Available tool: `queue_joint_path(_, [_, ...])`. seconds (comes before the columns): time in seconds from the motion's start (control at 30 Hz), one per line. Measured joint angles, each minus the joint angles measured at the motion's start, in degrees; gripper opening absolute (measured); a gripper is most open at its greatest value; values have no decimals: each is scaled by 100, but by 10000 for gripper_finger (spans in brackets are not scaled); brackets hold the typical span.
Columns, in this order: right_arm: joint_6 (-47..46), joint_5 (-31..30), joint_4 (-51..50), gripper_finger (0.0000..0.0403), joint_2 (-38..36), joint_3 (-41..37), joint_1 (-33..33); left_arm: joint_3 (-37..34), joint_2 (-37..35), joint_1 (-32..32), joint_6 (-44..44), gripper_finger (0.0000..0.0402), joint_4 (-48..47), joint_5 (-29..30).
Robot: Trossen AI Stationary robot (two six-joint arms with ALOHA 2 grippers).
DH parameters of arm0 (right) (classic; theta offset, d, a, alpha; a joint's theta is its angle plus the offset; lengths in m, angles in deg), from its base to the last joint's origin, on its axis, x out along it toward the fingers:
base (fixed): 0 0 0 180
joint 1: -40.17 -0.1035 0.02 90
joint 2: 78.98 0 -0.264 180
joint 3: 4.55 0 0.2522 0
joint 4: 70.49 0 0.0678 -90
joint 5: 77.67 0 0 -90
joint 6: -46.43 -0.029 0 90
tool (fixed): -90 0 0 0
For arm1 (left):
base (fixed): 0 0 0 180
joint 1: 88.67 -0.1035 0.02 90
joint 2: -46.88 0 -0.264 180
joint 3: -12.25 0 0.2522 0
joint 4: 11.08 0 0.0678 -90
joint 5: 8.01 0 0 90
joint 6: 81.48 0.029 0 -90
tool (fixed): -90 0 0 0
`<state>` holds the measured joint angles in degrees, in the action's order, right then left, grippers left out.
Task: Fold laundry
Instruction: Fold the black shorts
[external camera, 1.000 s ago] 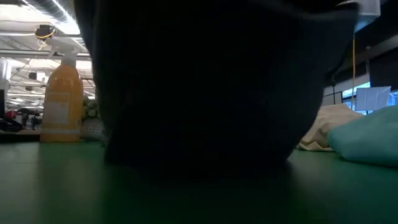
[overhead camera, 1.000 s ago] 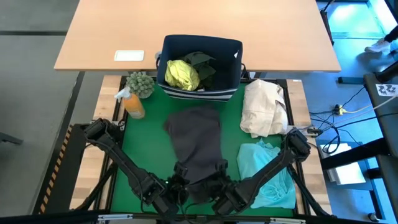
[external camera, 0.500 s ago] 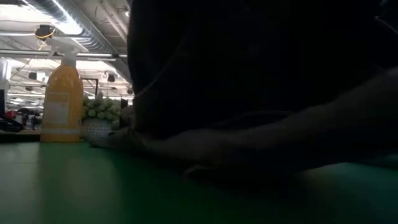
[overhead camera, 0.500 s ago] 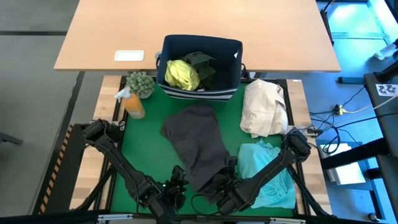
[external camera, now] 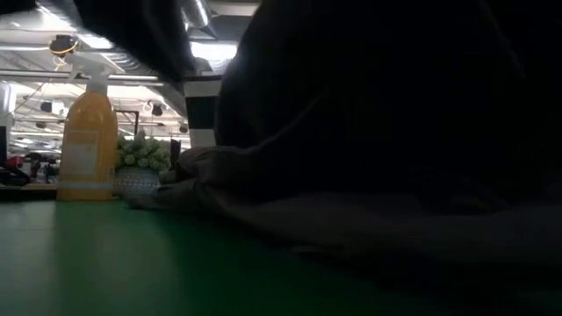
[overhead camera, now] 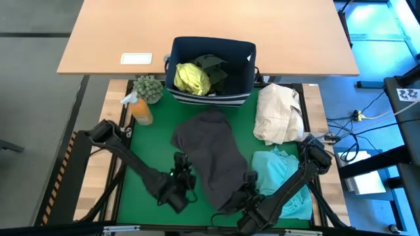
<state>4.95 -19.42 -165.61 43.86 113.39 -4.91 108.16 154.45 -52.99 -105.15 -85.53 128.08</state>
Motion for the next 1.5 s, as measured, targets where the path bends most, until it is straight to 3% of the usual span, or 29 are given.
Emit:
queue_joint_path(0.2, [699,928,28,1,0,0,-142,-1248,-433,-619,498,118,1782,-251])
queue_joint_path(0.33, [1059,1728,70,1,0,0,-154,-1708,-540,-1064,671,117,2453,-281])
queue_joint_path(0.43, [1428,2351,301,1,-24,-2,-215,-1829,-579,-1272,776,117,2730,-595])
queue_joint_path(0.53, [1838,2655,823,1,-143,-2,-367,-1836,-529,-1399,778,117,2752,-1165])
queue_joint_path(0.63, [2027,2859,1343,1,-321,-2,-491,-1836,-514,-1405,779,117,2730,-1324])
queue_joint_path(0.73, [2250,2637,1737,1,-548,-2,-602,-1836,-514,-1344,814,117,2750,-1314])
queue_joint_path(0.8, [2380,2118,1796,1,-687,0,-612,-1836,-514,-1290,911,117,2750,-1296])
queue_joint_path(0.97, [2235,633,1106,1,-905,0,-442,-1836,-511,-1256,929,117,2712,-1261])
queue_joint_path(1.03, [2074,423,768,1,-914,-27,-213,-1836,-515,-1223,933,117,2710,-1206])
queue_joint_path(1.17, [2072,824,944,1,-907,-740,297,-1841,-731,-1030,1054,117,2711,-896])
queue_joint_path(1.33, [2341,1530,1873,1,-987,-2013,745,-1838,-1330,-757,899,117,2647,-206])
queue_joint_path(1.5, [2355,2148,3433,1,-1373,-3156,929,-1836,-1499,-783,728,117,2613,-280])
